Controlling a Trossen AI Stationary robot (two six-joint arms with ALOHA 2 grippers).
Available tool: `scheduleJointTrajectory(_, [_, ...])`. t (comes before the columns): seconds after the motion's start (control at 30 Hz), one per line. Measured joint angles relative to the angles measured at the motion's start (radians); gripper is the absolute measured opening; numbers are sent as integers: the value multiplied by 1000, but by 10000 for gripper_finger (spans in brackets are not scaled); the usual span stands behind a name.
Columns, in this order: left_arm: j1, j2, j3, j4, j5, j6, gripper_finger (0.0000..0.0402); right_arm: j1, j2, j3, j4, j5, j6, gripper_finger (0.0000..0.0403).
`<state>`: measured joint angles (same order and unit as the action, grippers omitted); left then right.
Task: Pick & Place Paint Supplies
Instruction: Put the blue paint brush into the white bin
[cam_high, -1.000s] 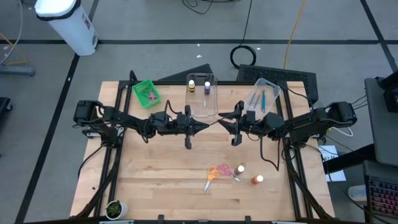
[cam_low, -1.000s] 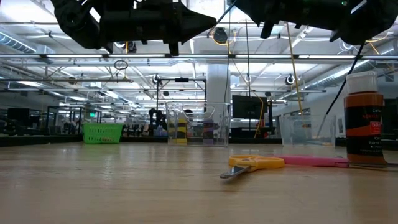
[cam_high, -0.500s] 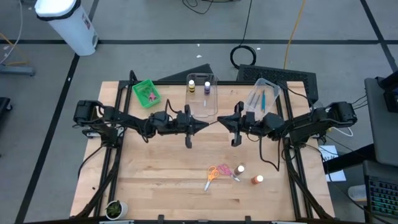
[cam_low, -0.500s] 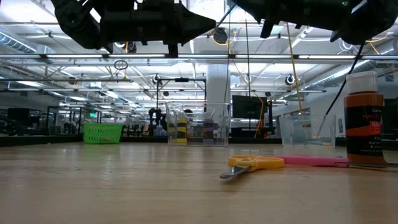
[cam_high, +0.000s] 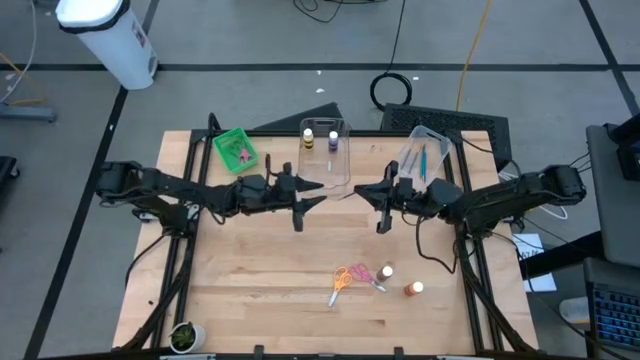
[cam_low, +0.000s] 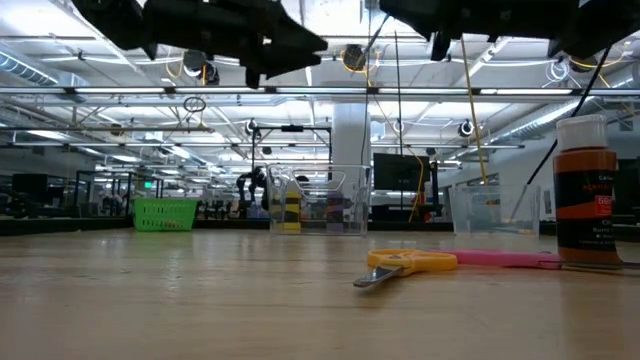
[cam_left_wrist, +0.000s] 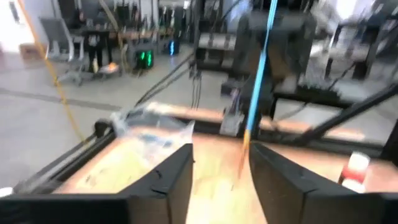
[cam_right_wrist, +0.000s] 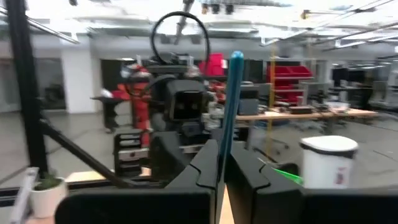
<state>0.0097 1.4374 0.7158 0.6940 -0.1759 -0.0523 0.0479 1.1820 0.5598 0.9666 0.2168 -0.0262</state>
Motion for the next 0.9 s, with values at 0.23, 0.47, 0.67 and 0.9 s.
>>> scheduleJointTrajectory(0.23, [0,-71,0,-230,-4,2,216,-1,-125,0,-227,198,-27,1])
scheduleJointTrajectory(0.47, [0,-66,0,-304,-9,15,225,-30,-214,0,-427,595,-101,1])
scheduleJointTrajectory(0.67, [0,-66,0,-303,-9,22,225,-200,-284,0,-749,723,57,1])
scheduleJointTrajectory(0.9, [0,-66,0,-302,-9,33,225,-446,-305,-1,-1043,521,304,1])
